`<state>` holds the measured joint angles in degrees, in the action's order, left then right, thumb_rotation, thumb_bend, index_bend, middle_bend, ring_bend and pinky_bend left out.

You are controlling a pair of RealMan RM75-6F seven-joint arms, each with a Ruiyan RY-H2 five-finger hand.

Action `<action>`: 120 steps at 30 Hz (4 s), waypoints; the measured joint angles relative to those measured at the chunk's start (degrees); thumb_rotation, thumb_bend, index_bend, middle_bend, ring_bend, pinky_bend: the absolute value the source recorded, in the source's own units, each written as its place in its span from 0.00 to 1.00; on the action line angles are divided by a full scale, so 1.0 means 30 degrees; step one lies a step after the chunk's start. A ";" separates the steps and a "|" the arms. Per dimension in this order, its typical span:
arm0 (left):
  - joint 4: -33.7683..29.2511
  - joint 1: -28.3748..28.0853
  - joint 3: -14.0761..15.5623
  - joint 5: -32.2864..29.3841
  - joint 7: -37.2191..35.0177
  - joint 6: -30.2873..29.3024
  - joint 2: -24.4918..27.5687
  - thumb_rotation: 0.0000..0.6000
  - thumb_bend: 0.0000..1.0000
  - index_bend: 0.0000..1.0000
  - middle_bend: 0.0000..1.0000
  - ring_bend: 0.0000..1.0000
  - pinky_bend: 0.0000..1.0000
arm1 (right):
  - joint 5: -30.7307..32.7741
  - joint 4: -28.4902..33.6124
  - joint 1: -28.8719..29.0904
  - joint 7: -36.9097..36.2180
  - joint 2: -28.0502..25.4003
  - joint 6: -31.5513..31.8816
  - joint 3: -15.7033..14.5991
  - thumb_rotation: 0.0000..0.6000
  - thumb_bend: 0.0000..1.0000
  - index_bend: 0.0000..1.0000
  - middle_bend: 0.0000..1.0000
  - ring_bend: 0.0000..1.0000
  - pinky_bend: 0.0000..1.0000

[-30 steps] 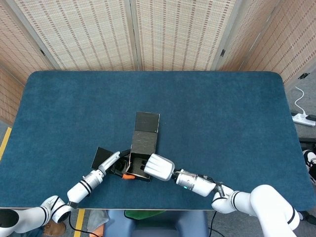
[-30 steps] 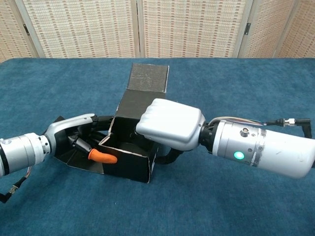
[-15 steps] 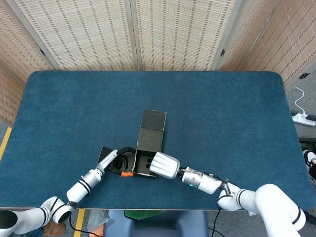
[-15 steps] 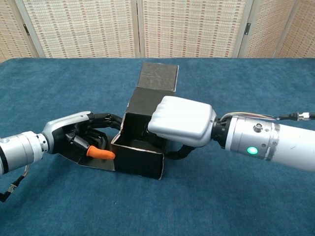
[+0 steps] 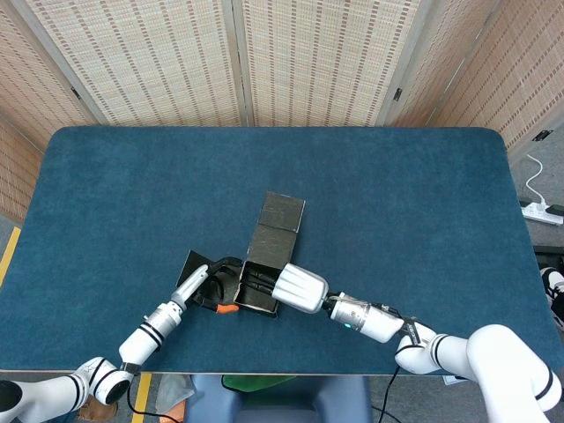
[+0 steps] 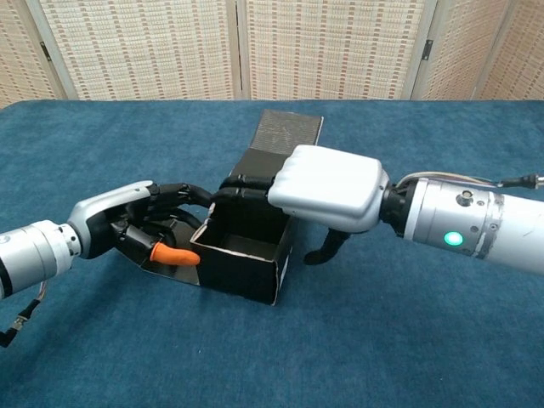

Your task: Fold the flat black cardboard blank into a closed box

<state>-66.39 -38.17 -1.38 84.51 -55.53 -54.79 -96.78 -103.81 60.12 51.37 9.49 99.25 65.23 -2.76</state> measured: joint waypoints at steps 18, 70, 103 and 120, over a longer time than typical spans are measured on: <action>-0.2814 0.1403 -0.0007 0.0824 0.0617 -0.2811 0.2579 1.00 0.17 0.00 0.00 0.00 0.10 | 0.7512 1.0108 -0.4790 -0.3066 -0.4387 0.0207 0.0161 1.00 0.00 0.00 0.15 0.74 1.00; -0.4251 0.1708 0.0400 0.1989 -0.2686 -0.3282 0.4517 1.00 0.17 0.00 0.00 0.00 0.11 | 1.8671 0.3986 -0.2484 -0.2884 0.5731 -0.4983 0.7226 1.00 0.02 0.03 0.21 0.73 1.00; -0.3038 -0.0343 0.2567 0.6362 0.1826 -0.2936 0.4568 1.00 0.26 0.44 0.42 0.95 1.00 | 1.8751 0.9983 -0.4130 -1.0891 0.1571 -0.8869 1.2163 1.00 0.27 0.43 0.54 0.80 1.00; -0.1778 0.2067 0.0123 0.4155 0.7287 -0.8610 0.4052 1.00 0.40 0.42 0.39 0.94 1.00 | 1.4514 1.1387 -0.6070 -1.3247 -0.0527 -0.9143 0.9513 1.00 0.27 0.43 0.52 0.80 1.00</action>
<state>-71.72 -31.97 -1.01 96.98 -33.67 -80.62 -84.63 -60.27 94.28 33.16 -30.25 97.67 37.80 25.78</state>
